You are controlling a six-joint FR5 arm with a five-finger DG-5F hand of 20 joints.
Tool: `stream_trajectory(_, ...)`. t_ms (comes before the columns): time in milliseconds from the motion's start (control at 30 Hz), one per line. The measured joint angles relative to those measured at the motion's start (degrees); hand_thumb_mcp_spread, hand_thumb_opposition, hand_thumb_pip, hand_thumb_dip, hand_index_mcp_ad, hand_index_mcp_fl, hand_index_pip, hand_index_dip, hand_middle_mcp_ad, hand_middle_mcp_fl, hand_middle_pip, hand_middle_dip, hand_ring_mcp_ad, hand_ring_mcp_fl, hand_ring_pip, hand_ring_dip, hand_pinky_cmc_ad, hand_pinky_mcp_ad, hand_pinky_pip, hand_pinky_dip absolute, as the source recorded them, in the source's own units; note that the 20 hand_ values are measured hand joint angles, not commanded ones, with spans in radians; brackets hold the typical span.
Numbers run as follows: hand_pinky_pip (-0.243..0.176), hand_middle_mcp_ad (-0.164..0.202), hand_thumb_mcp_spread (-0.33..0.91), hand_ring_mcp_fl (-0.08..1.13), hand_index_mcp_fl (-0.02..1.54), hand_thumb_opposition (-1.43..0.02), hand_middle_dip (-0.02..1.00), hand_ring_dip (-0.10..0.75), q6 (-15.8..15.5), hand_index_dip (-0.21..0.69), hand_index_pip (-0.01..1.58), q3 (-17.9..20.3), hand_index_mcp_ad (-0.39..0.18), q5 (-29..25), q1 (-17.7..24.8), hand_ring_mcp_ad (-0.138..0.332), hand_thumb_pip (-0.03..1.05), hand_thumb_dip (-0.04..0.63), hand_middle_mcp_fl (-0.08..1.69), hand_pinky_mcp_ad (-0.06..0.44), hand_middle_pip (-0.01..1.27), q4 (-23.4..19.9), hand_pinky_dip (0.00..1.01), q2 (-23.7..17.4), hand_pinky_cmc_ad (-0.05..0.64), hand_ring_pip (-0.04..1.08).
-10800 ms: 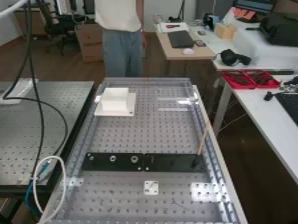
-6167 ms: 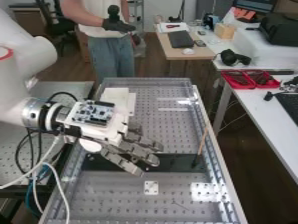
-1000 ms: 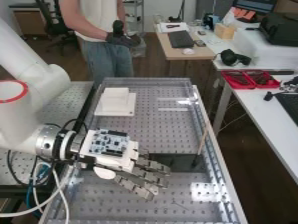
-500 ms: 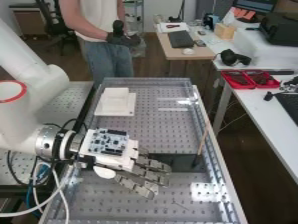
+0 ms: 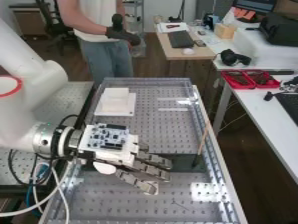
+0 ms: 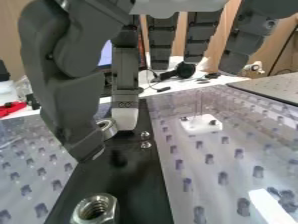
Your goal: Grab the bearing and place it in the white container
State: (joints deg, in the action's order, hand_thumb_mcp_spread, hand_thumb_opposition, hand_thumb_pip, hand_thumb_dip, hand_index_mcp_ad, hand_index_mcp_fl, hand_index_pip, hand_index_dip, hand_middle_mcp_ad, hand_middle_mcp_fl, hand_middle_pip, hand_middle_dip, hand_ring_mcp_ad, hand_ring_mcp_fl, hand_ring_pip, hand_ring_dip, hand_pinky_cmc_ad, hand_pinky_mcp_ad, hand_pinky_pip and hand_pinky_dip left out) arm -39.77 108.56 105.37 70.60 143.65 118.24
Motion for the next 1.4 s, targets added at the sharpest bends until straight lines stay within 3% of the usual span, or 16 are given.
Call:
stream_trajectory(400,-0.010,0.051,0.47,0.00,0.34,-0.89,0.19,0.082,-0.7,0.251,1.45,0.3,-0.099,2.8,0.2,0.133,0.49,0.265,0.05,0.283,0.13,4.2,0.18,-4.1,0.346,0.11)
stream_trajectory(633,-0.010,0.051,0.47,0.00,0.34,-0.89,0.19,0.082,-0.9,0.253,1.45,3.6,-0.099,1.9,3.3,0.129,0.49,0.265,0.09,0.283,0.13,5.7,0.18,-8.4,0.346,0.11)
stream_trajectory(800,-0.010,0.045,0.47,0.00,0.34,-0.89,0.20,0.082,-0.3,0.253,1.45,6.8,-0.099,-1.2,7.1,0.127,0.49,0.265,0.09,0.278,0.13,5.8,0.18,-11.8,0.342,0.11)
stream_trajectory(1100,-0.010,0.051,0.47,0.00,0.34,-0.90,0.20,0.082,2.4,0.253,1.45,13.5,-0.099,-12.5,17.8,0.131,0.49,0.265,0.09,0.281,0.13,4.7,0.18,-18.2,0.346,0.11)
stream_trajectory(1400,-0.010,0.051,0.47,0.00,0.34,-0.90,0.20,0.082,5.4,0.253,1.45,17.2,-0.099,-23.8,28.4,0.129,0.49,0.265,0.09,0.281,0.13,4.8,0.18,-22.0,0.346,0.11)
